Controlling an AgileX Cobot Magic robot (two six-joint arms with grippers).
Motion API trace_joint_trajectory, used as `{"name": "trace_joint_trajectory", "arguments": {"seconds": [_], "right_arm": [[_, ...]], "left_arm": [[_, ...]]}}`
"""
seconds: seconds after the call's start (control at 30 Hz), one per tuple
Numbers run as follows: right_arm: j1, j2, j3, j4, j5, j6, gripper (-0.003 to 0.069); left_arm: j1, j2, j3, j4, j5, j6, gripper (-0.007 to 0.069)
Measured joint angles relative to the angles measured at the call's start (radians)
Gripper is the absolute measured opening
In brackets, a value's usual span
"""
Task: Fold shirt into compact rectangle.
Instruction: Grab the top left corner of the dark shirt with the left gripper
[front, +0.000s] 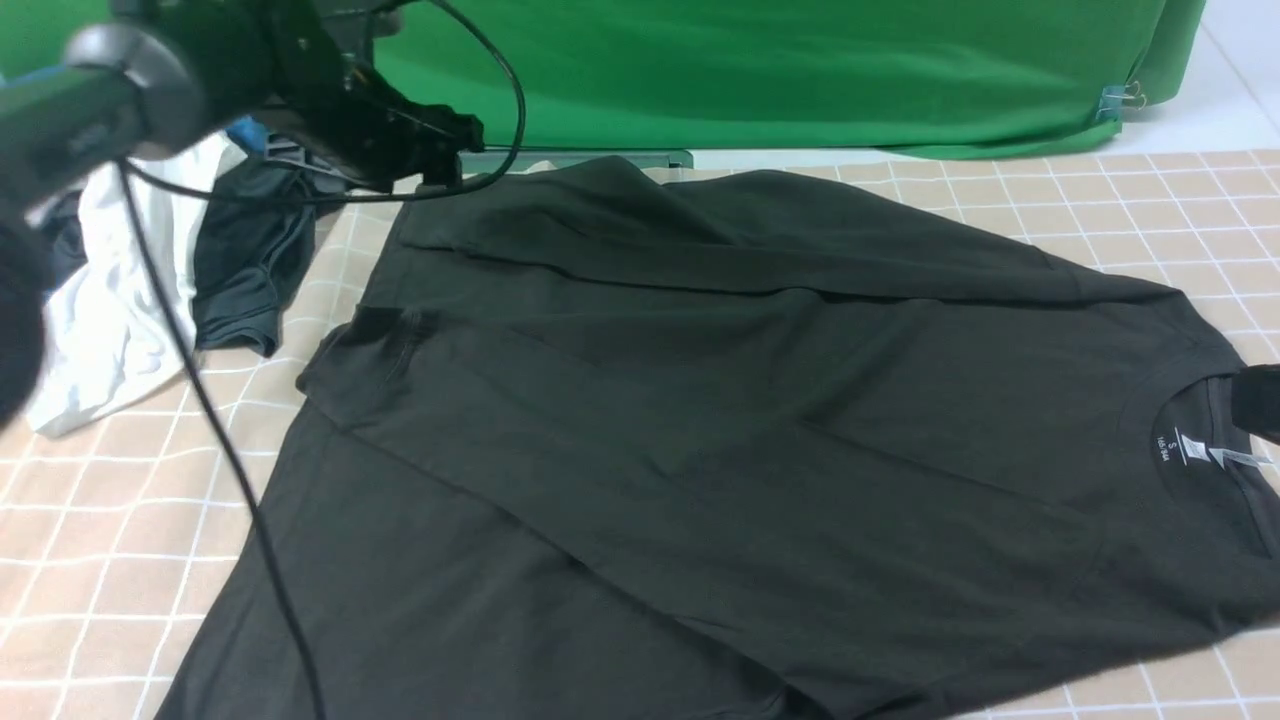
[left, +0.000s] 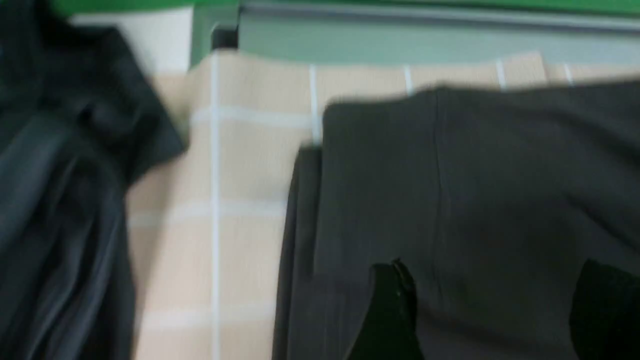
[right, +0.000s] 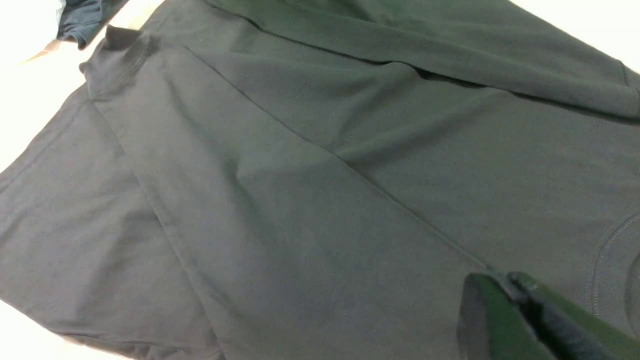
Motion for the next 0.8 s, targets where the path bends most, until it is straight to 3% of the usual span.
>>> {"name": "trace_joint_trajectory", "arguments": {"seconds": [0.23, 0.63, 0.8], "right_arm": [[0.000, 0.000, 0.000, 0.001, 0.000, 0.000, 0.0071], [0.000, 0.000, 0.000, 0.001, -0.003, 0.000, 0.0071], [0.000, 0.000, 0.000, 0.001, -0.003, 0.000, 0.0071]], "left_arm": [[0.004, 0.156, -0.167, 0.020, 0.056, -0.048, 0.0453], [0.023, 0.214, -0.188, 0.075, 0.055, -0.055, 0.0442], [0.023, 0.215, -0.191, 0.077, 0.063, -0.054, 0.0360]]}}
